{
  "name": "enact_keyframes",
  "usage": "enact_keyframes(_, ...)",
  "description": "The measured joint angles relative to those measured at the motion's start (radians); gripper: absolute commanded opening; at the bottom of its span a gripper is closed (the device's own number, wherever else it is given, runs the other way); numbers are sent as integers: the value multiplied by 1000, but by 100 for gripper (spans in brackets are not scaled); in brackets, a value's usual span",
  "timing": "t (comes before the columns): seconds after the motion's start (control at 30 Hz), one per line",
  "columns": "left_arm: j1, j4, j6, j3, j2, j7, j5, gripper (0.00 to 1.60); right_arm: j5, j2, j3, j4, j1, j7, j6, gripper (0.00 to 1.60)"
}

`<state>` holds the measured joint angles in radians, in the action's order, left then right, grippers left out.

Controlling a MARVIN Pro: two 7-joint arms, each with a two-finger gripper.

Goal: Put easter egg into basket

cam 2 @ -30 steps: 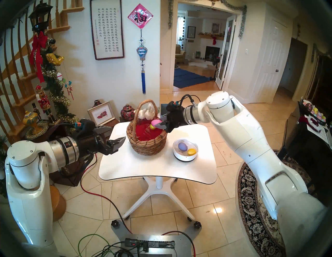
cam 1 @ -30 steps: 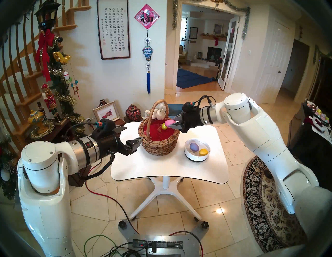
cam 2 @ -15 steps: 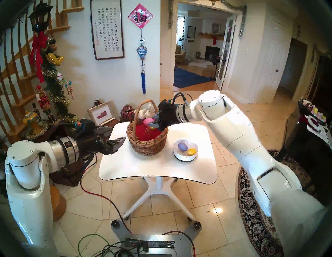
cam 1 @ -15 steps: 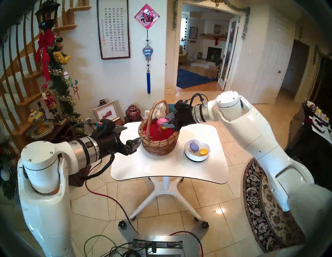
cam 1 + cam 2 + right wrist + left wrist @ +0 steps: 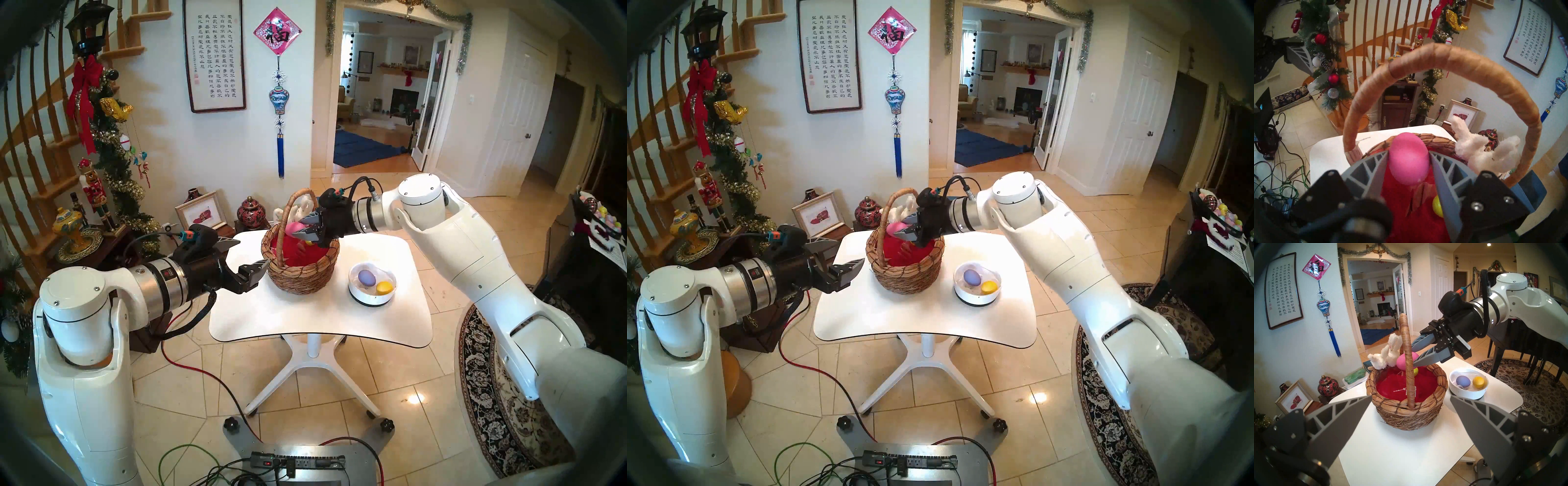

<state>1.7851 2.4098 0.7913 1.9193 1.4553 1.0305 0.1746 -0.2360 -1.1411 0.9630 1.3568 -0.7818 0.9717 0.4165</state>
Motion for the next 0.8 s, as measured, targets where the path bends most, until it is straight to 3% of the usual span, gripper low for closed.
enact_keyframes(0.23, 0, 0, 0, 0, 0, 0, 0, 160, 17, -5, -11, -9, -1, -15, 0, 100)
enact_keyframes(0.4, 0, 0, 0, 0, 0, 0, 0, 160, 27, -5, -12, -10, -1, -21, 6, 122)
enact_keyframes(0.8, 0, 0, 0, 0, 0, 0, 0, 160, 34, 1, -11, -9, -3, -22, 23, 125)
